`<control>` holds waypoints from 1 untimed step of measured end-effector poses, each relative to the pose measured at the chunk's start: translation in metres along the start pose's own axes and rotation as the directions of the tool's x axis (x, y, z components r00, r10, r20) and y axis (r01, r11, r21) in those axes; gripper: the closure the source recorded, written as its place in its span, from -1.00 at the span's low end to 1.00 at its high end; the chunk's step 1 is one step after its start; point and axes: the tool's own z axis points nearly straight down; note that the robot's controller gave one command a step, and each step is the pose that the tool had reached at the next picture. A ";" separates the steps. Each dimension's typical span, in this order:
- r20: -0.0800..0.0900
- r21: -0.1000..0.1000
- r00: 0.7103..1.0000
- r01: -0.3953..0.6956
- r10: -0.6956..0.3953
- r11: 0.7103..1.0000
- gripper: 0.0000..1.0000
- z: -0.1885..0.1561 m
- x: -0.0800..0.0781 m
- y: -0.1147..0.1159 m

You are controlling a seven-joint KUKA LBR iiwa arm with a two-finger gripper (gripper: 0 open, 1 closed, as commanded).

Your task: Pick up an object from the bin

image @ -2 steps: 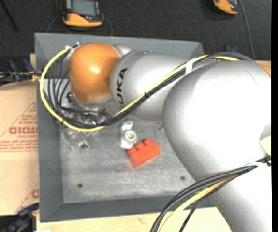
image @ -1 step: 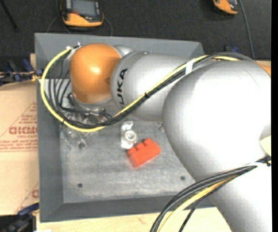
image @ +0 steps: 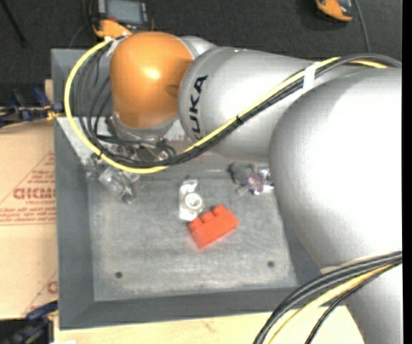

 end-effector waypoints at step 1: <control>-0.005 -0.003 1.000 -0.005 0.005 1.000 1.00 -0.020 -0.001 -0.001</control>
Offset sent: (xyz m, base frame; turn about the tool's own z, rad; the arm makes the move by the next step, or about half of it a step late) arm -0.0001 0.0000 0.0184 0.0000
